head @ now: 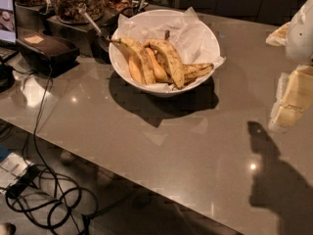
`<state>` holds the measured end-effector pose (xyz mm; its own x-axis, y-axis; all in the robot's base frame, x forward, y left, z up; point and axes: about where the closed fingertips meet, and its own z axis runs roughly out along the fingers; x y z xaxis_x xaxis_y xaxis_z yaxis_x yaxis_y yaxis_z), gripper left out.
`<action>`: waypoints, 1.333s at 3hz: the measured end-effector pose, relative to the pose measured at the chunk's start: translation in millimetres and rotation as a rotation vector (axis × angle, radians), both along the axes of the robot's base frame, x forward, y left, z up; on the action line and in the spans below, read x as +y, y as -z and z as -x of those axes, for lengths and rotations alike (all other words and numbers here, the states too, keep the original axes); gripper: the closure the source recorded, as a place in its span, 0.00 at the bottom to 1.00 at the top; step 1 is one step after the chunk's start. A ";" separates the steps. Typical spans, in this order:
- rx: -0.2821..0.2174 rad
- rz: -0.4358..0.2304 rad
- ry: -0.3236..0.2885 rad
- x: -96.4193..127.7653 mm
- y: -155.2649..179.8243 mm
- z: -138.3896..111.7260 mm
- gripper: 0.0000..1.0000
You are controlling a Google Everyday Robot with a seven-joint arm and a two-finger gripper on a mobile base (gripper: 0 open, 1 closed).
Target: Pick banana from white bowl
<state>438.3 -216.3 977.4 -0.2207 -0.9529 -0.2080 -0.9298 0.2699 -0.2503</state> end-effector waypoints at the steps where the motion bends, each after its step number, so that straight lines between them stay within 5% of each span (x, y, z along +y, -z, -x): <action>1: 0.000 0.000 0.000 0.0 0.0 0.0 0.00; 2: -0.026 -0.012 0.045 3.1 -4.5 -3.9 0.00; 4: 0.041 -0.014 0.123 36.6 6.1 -40.2 0.00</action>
Offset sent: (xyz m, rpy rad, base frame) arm 0.0087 0.0054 0.0055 0.0286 -0.0419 -0.1075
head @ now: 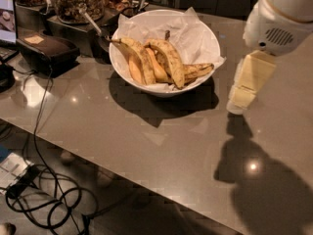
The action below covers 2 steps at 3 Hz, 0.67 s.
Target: Pick banana from white bowl
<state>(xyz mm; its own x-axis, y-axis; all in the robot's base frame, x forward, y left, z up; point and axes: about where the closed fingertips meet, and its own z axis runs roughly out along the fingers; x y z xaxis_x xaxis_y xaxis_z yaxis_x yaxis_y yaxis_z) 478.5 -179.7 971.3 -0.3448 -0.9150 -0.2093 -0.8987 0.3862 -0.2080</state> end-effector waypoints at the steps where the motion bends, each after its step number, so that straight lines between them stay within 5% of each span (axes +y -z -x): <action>1: -0.013 -0.003 -0.001 0.6 -2.3 0.0 0.00; 2: -0.022 -0.028 -0.016 4.5 -1.5 0.1 0.00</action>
Offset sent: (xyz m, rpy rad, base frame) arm -0.0038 0.0065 -0.0043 0.0603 -0.0068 0.0322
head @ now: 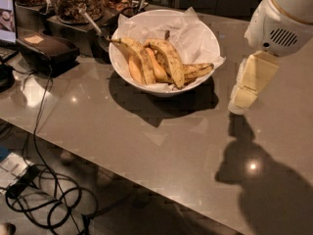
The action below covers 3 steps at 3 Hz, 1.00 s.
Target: Pick banana from white bowl
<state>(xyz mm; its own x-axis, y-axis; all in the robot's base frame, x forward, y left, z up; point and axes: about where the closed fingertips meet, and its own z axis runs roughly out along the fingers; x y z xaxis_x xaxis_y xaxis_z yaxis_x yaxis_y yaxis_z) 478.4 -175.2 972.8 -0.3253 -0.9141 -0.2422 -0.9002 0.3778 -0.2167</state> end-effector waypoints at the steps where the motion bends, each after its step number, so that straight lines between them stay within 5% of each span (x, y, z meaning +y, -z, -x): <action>1: -0.024 -0.008 -0.009 38.5 0.6 -29.5 0.00; 2: -0.025 -0.009 -0.010 39.7 0.3 -30.0 0.00; 3: -0.031 -0.099 -0.043 53.4 -12.9 -30.9 0.00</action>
Offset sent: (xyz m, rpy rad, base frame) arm 0.0552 0.0611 -0.0095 -0.0036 -0.0133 0.0103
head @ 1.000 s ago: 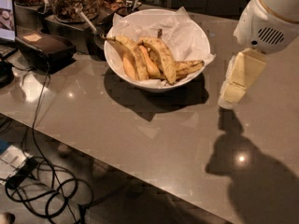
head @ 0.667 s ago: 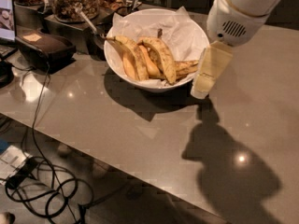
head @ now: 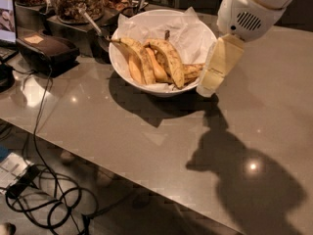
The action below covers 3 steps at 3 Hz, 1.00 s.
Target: Pick banana from white bowl
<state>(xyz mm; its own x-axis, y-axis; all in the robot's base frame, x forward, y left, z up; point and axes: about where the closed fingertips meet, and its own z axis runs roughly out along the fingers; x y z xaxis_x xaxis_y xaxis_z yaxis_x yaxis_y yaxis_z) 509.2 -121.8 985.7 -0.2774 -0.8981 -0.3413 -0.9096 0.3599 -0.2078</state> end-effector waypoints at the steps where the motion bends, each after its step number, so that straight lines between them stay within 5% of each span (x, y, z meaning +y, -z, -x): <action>1: -0.004 -0.002 -0.074 60.5 -22.3 -18.8 0.00; 2: -0.010 -0.010 -0.073 61.0 -21.8 -20.2 0.00; 3: 0.017 -0.105 0.023 59.6 -14.5 -38.5 0.00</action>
Offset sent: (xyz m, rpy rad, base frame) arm 0.0343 0.0878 0.0216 -0.0855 0.0046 0.0945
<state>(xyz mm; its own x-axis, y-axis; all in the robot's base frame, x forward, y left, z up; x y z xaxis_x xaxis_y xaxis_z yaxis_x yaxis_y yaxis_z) 547.7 -62.1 1000.2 -0.3043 -0.8508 -0.4283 -0.9038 0.4000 -0.1524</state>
